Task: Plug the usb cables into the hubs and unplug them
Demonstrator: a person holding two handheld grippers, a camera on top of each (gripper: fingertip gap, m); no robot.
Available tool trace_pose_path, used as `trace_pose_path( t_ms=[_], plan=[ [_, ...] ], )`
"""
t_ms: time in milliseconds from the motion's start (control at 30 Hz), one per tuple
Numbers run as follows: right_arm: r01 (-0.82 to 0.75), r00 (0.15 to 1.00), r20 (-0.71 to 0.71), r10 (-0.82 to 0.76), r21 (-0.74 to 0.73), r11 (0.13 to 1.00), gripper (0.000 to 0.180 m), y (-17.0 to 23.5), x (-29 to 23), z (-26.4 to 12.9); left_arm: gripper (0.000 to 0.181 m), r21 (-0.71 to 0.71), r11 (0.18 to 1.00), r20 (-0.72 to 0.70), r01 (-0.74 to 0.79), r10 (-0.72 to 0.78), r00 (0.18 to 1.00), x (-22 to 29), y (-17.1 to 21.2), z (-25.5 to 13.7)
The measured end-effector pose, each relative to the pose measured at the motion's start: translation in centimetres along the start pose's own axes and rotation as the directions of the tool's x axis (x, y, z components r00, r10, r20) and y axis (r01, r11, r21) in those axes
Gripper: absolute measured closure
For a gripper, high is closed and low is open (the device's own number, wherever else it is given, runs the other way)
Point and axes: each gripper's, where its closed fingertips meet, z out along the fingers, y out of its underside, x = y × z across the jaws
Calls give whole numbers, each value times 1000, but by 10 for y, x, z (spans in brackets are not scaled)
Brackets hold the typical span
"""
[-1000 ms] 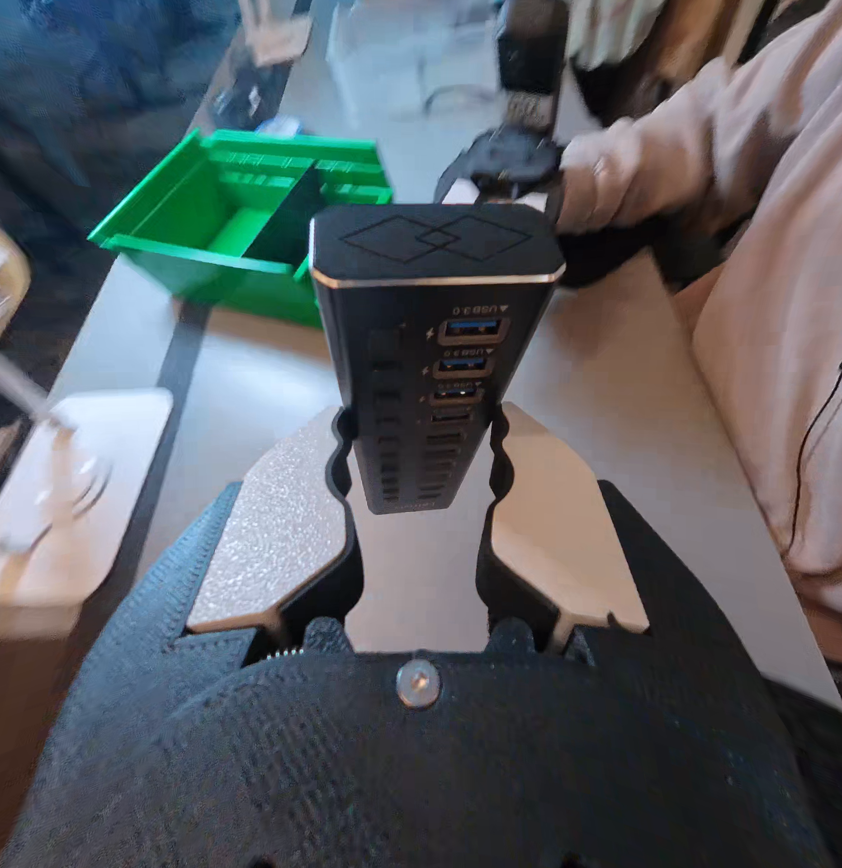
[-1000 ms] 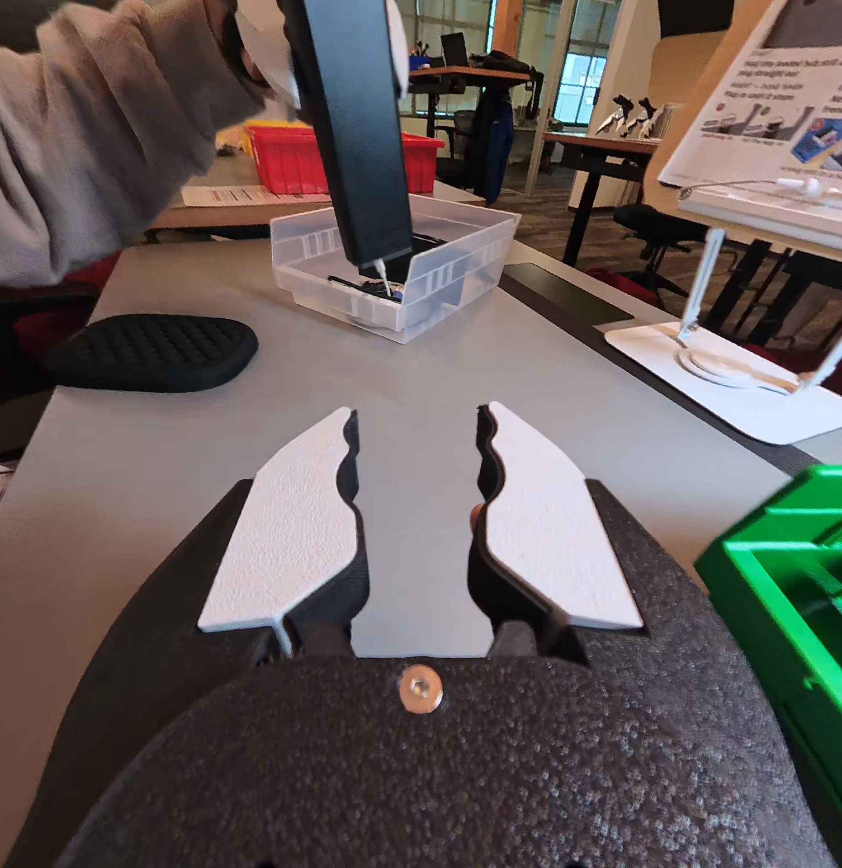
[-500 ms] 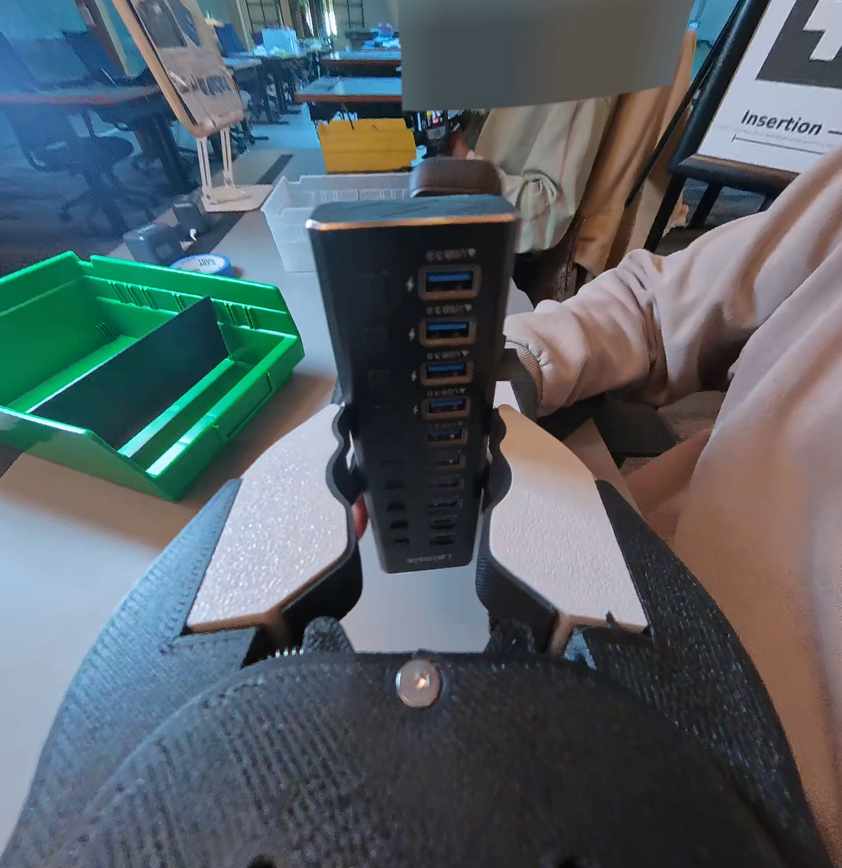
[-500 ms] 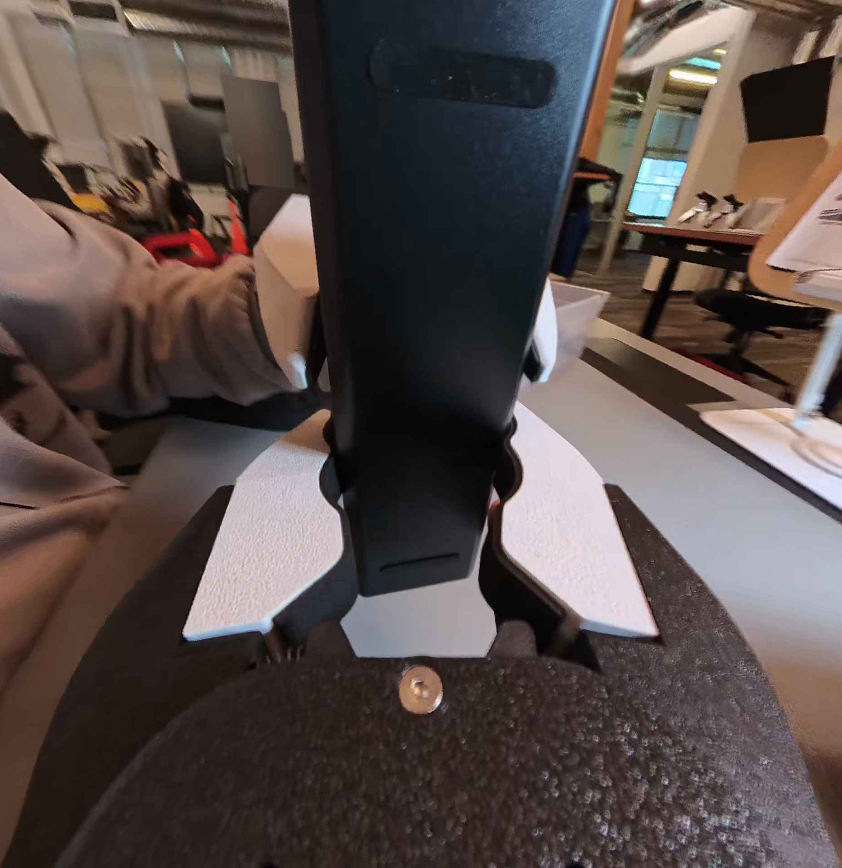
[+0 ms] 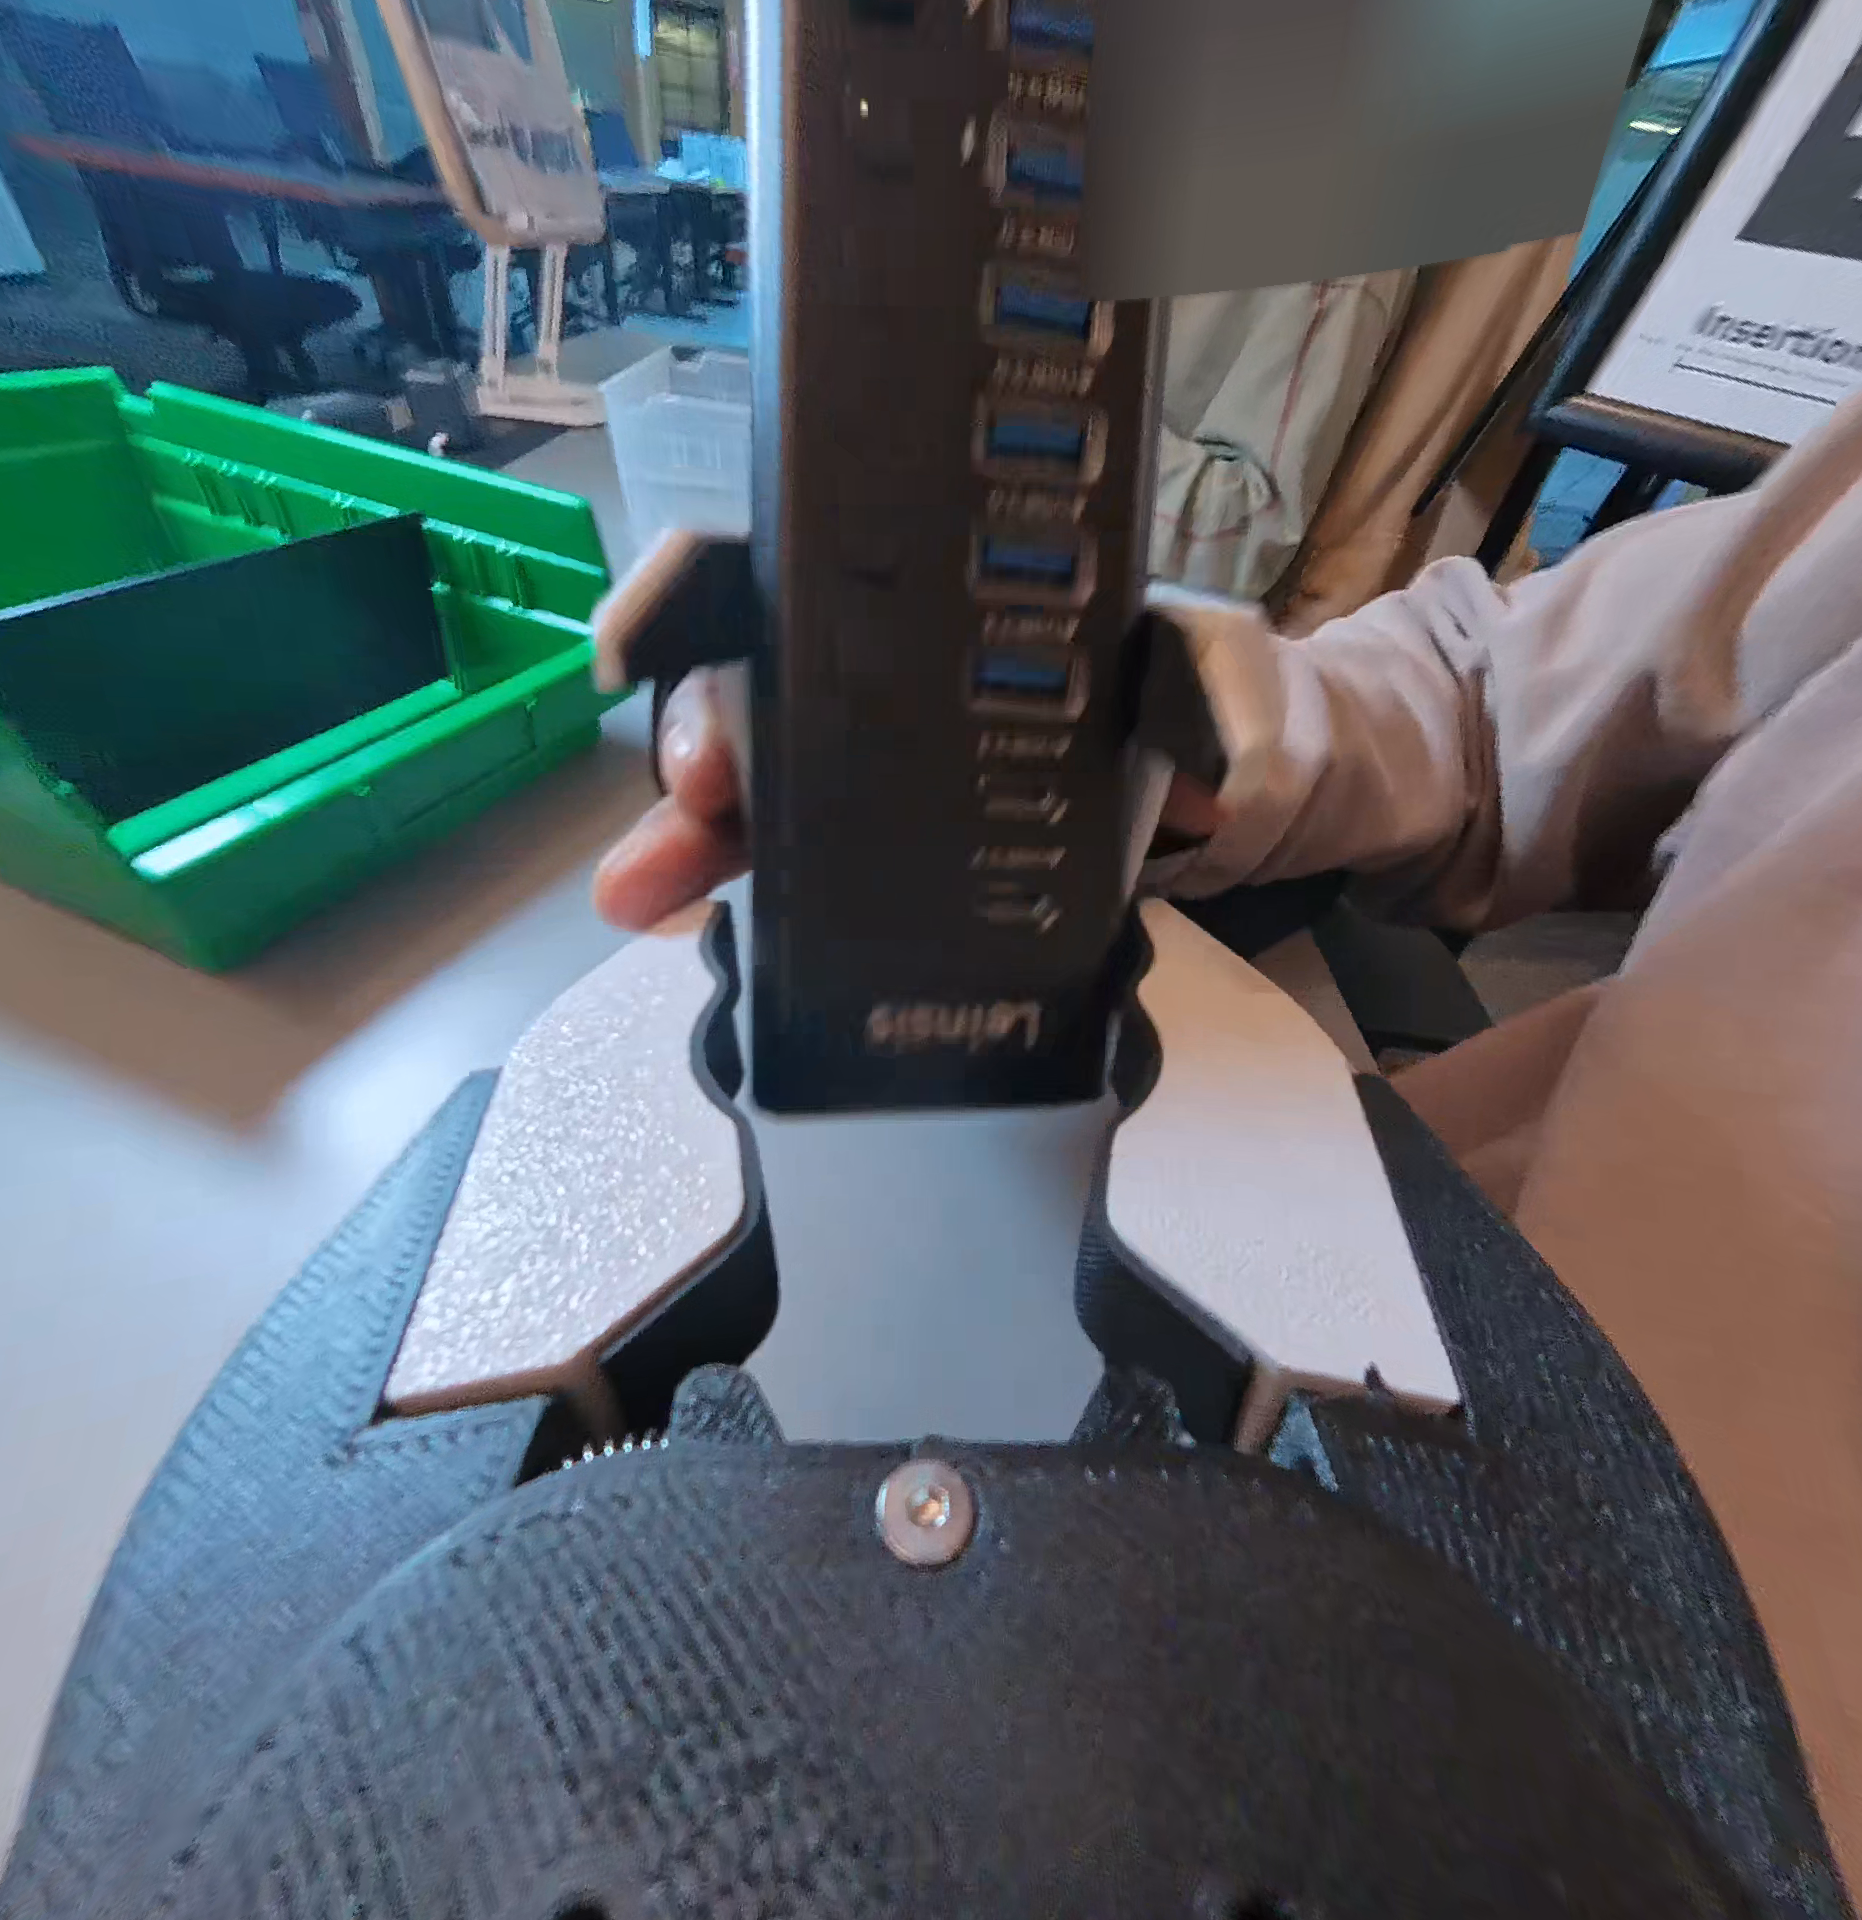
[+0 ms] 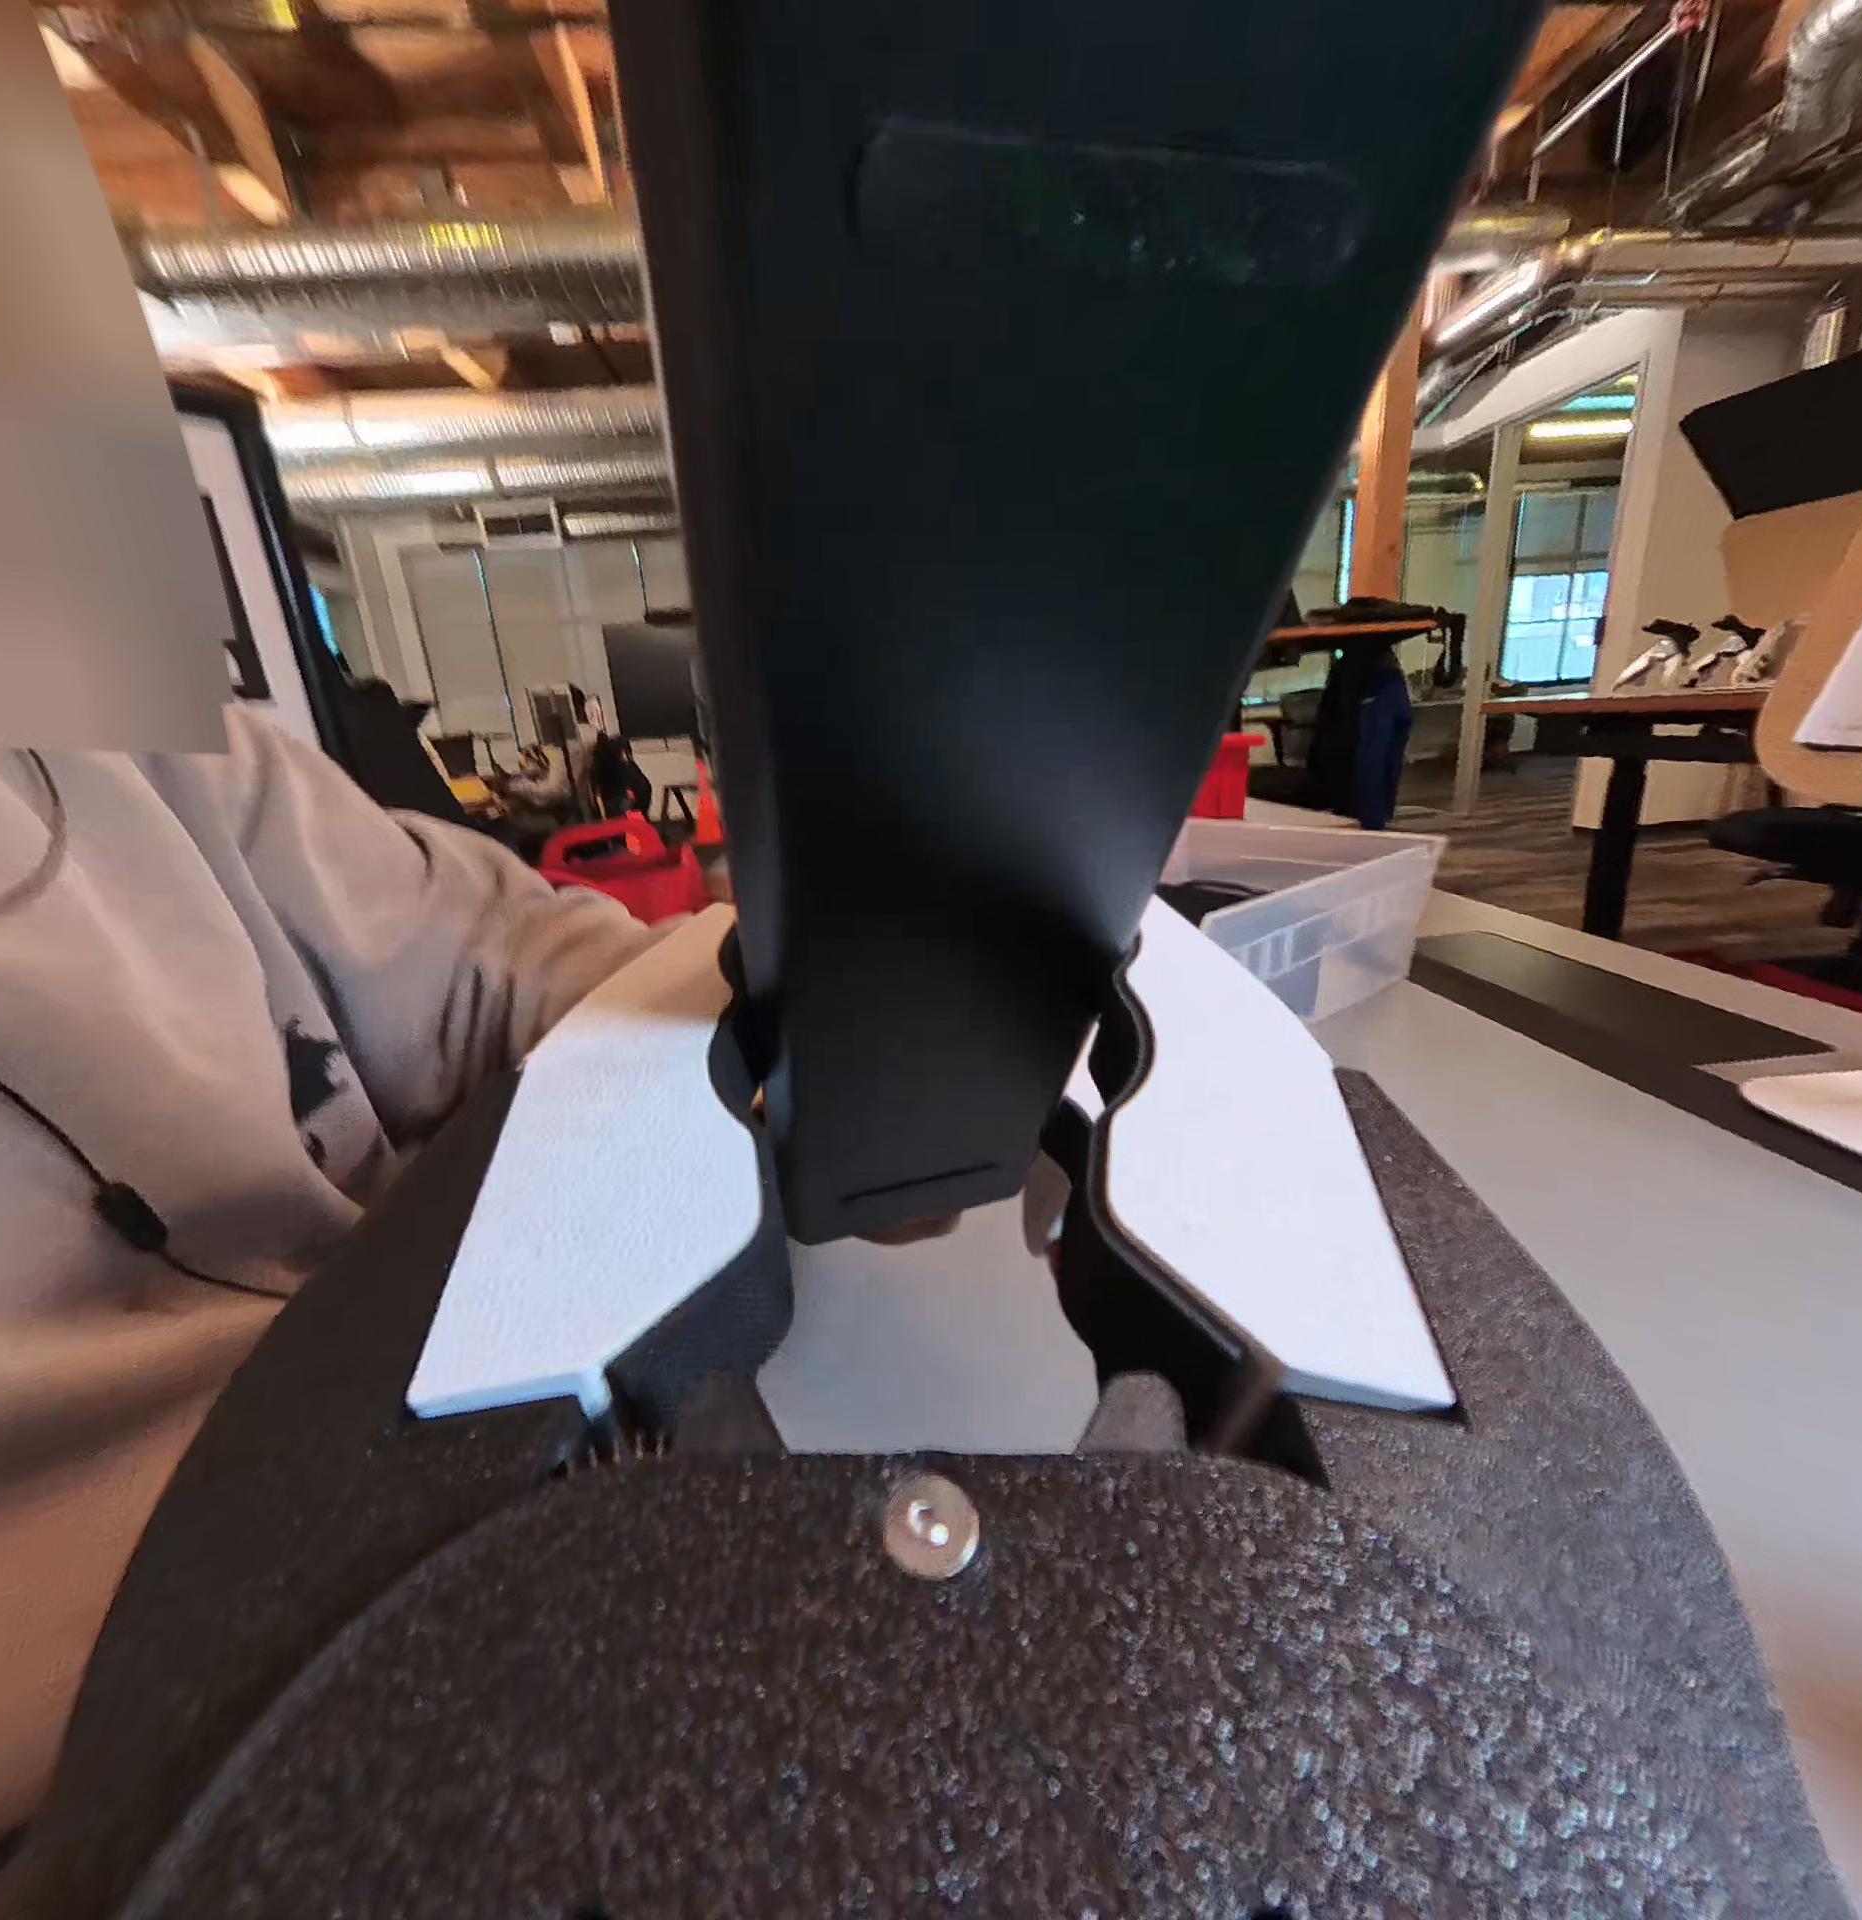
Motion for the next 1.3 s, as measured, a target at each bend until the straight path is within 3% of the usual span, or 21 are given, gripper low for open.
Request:
trace_pose_path(
  t_ms=[100, 300, 500, 600, 667, 833, 933, 1033, 1100, 1200, 1300],
  plan=[
    [82, 997, 2, -82, -58, 995, 116, 8, -6, 2, 115, -3, 998, -4, -70, 70, 998, 5, -1, -3],
    [85, 996, 11, -84, -167, 982, 116, 21, -7, 2, 118, -69, 974, 5, -215, 216, 976, 3, -9, -32],
    [55, 998, -2, -55, -78, 995, 114, -3, -2, -8, 118, -101, 977, -74, -189, 182, 980, -4, -3, -56],
    [-36, 998, 49, 40, -87, 996, 111, -7, -3, -17, 118, -123, 972, -103, -198, 186, 977, -12, 5, -68],
    [-128, 987, 74, 142, -169, 977, 111, 2, -1, -22, 118, -147, 958, -73, -245, 237, 969, -19, 6, -74],
    [-200, 966, 72, 247, -394, 897, 117, 35, -3, -32, 118, -312, 846, -3, -432, 454, 891, -30, 12, -88],
    [-341, 918, 59, 392, -388, 856, 117, 34, -4, -28, 118, -433, 727, 41, -533, 607, 794, -37, 13, -95],
    [-466, 872, -24, 489, -347, 814, 143, 43, 11, -25, 118, -493, 647, 47, -582, 688, 725, -38, 12, -95],
    [-471, 874, -40, 485, -321, 822, 149, 49, 14, -22, 118, -501, 626, 41, -598, 707, 706, -40, 14, -95],
    [-483, 872, -55, 486, -258, 837, 150, 41, 19, -19, 115, -407, 694, 111, -594, 683, 722, -45, 3, -96],
    [-520, 854, -48, 518, -126, 845, 150, 28, 26, -18, 115, -161, 886, 212, -435, 462, 861, -52, -19, -98]
  ],
)
